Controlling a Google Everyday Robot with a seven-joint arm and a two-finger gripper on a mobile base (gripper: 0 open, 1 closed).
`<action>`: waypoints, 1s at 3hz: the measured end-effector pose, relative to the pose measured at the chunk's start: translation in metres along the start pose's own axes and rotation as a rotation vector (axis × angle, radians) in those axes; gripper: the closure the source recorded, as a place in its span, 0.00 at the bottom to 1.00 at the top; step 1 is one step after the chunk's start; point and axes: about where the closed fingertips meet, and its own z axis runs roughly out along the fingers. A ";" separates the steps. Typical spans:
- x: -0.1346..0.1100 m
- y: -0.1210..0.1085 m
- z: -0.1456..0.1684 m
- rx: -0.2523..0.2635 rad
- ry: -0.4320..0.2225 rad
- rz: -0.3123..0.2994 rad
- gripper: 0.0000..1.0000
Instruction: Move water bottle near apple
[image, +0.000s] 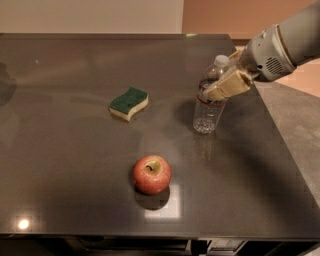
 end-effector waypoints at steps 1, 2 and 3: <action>-0.006 0.025 -0.005 -0.106 -0.013 -0.067 1.00; -0.010 0.059 -0.011 -0.211 -0.026 -0.141 1.00; -0.011 0.089 -0.016 -0.271 -0.041 -0.197 1.00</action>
Offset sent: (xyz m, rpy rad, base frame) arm -0.0994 0.0257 0.0107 0.0270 0.0731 0.4040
